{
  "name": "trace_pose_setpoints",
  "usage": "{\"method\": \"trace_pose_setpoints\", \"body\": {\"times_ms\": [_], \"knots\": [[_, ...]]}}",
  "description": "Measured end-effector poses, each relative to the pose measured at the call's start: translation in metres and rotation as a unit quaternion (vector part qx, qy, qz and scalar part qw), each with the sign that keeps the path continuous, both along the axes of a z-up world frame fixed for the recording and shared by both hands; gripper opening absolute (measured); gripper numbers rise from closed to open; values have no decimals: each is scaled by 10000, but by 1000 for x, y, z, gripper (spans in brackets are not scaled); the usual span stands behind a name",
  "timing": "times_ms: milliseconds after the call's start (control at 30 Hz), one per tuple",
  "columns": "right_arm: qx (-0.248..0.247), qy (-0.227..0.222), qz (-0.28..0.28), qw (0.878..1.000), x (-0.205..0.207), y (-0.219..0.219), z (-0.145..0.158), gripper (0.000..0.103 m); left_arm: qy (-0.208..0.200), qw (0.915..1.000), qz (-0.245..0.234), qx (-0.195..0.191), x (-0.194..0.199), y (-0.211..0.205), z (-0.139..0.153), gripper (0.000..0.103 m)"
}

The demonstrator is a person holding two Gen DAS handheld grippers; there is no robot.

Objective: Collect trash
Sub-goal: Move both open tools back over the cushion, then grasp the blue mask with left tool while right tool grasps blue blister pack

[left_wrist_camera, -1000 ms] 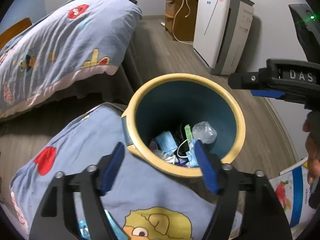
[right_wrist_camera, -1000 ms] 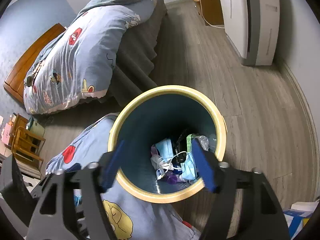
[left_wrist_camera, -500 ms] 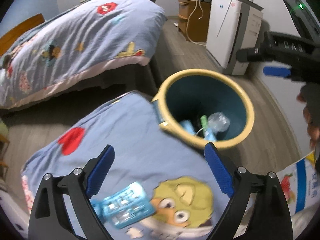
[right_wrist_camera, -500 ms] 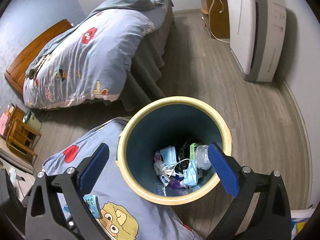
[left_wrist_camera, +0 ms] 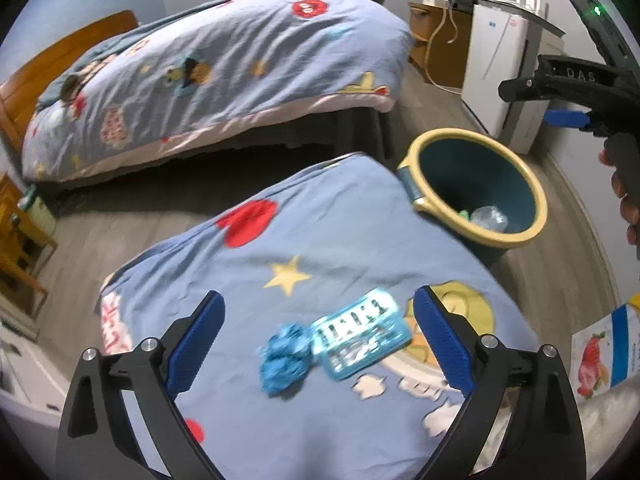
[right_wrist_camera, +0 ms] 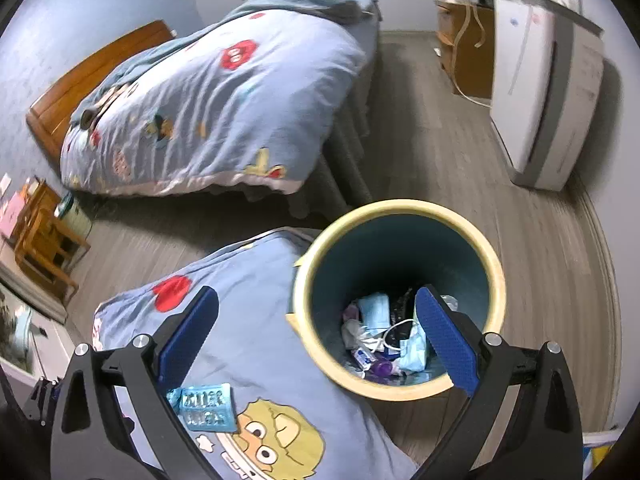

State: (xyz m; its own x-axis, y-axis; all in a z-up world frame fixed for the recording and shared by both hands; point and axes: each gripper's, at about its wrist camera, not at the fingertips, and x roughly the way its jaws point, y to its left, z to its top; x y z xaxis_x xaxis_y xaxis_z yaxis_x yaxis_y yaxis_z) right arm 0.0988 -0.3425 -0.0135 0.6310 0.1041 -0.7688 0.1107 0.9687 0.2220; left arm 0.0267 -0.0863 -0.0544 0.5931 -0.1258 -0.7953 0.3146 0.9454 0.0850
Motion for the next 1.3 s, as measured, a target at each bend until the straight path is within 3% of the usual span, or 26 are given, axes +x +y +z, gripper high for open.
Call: {"method": "trace_pose_setpoints", "body": {"times_ms": [367,733,1300], "knots": [[-542,91,618,9966,-9,67,1,97,153,9982,543,-186,-4,57,-18,94],[-390,391,751,9956,-15,94,-16,97,304,9969,716,-86,-4,76,-40,94],[-875,1198,1359,9795,-1,114,-81,97,825,9937,267,705,11,59,-105,94]]}}
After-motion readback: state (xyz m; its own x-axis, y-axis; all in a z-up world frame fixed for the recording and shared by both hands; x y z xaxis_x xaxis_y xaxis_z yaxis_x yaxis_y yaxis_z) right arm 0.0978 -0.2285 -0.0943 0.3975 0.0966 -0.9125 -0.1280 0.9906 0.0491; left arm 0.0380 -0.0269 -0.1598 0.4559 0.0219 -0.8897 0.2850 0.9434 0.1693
